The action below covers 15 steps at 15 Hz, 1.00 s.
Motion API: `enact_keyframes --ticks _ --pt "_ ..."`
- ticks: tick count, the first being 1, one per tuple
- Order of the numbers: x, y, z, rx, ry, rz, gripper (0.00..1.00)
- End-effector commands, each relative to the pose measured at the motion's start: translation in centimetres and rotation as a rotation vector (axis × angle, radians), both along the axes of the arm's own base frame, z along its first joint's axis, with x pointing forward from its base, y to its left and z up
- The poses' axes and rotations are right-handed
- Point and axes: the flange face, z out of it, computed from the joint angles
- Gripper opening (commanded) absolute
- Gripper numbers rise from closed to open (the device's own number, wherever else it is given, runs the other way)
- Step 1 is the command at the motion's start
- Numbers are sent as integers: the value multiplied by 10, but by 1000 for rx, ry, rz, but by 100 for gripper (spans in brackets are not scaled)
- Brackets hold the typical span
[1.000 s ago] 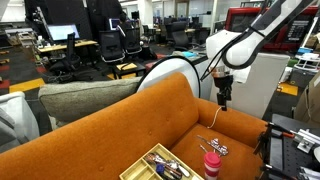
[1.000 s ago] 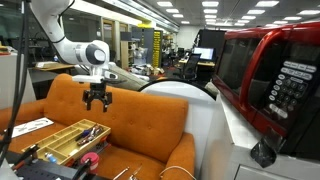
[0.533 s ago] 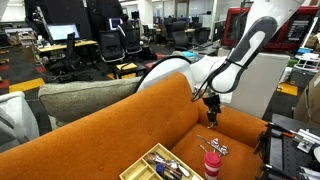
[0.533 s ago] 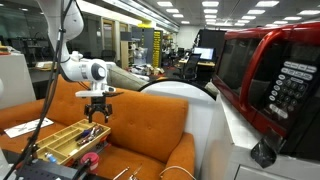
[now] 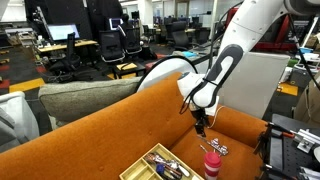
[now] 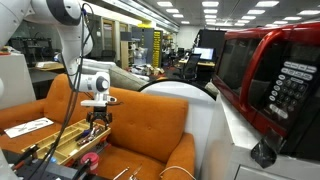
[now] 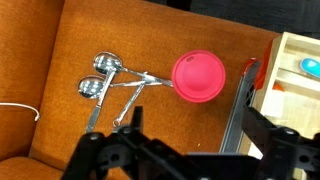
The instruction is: Take the cup from the seat of the chair and place it in the wooden tray
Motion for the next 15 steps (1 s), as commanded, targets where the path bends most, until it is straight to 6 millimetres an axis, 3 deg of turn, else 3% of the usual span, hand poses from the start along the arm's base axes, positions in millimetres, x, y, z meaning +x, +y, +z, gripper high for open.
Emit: enact_keyframes --ticks 1,7,10,15 --pt "1 0 1 0 0 -1 100" --pt "1 0 1 1 1 -1 100" --pt "10 -3 -14 24 10 -45 100" --pt "24 -4 -73 76 80 -88 100"
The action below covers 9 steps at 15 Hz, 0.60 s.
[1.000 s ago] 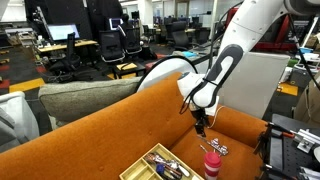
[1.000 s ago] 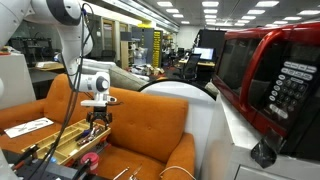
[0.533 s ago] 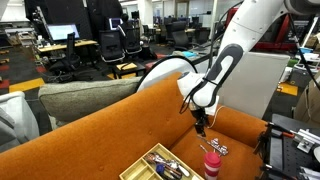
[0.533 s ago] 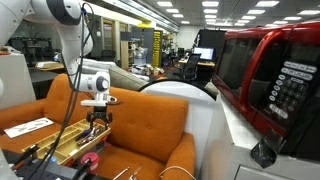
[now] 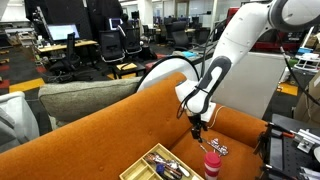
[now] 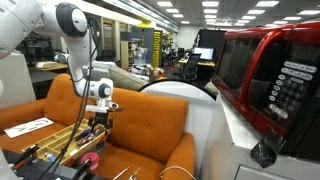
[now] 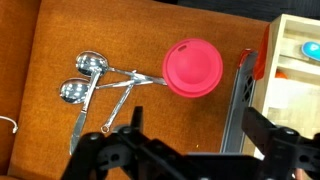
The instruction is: Take the cup from the seat of the chair and place it in the wooden tray
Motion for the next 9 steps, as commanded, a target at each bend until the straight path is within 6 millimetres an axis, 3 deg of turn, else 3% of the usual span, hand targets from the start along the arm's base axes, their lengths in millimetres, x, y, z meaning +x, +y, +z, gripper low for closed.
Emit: enact_keyframes --ticks 1,5,9 --pt "12 -4 -43 53 71 -20 100" --pt "11 -10 -97 56 146 -22 100" --pt "20 -14 -128 72 201 -8 100"
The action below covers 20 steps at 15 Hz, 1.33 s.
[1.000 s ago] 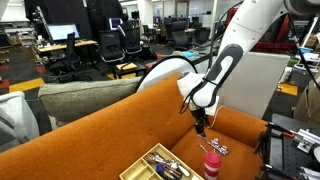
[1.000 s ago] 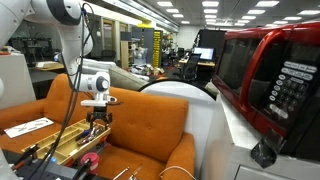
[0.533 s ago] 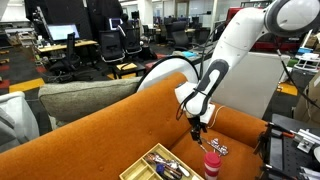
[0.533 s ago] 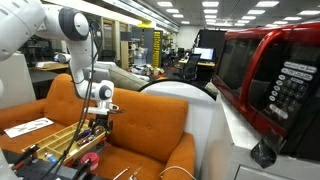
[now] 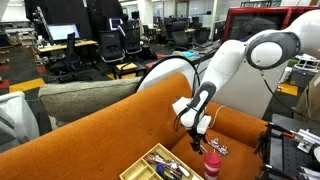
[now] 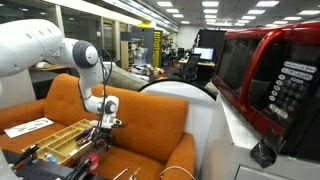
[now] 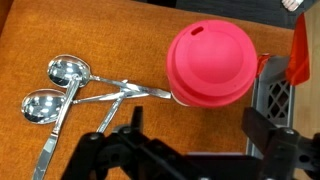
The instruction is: Take the cup from the seat of the chair and place it in the wooden tray
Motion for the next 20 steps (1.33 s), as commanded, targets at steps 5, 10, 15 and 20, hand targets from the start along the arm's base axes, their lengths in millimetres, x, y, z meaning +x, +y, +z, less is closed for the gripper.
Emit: enact_keyframes --ticks 5,10,15,20 --pt "14 0 -21 12 58 20 100" --pt "14 1 -22 12 59 22 100" --pt "10 5 -34 25 107 7 100" --pt "11 16 -52 38 148 11 100"
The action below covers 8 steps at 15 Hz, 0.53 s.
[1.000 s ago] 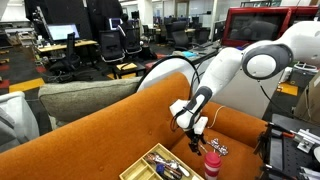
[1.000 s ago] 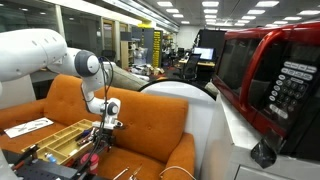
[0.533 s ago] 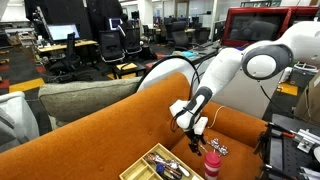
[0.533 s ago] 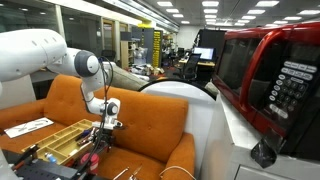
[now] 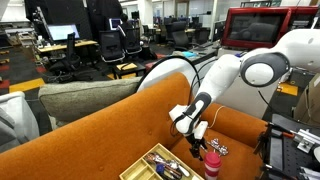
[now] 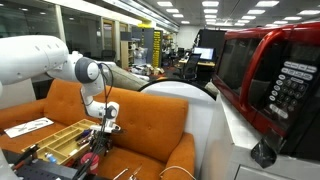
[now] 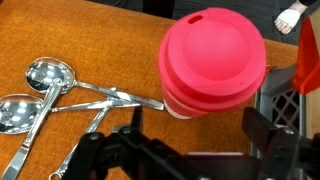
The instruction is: Take the cup from the seat of the chair and place it in the wooden tray
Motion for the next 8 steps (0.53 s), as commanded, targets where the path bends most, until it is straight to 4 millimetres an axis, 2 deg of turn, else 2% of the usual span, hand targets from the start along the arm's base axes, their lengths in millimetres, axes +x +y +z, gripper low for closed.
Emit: enact_keyframes --ticks 1,3,4,8 --pt "10 6 -7 14 37 -13 100" --pt "9 9 -12 4 69 -6 100" --pt "3 9 -4 -6 91 0 100" --pt "-12 16 -6 -17 175 17 100"
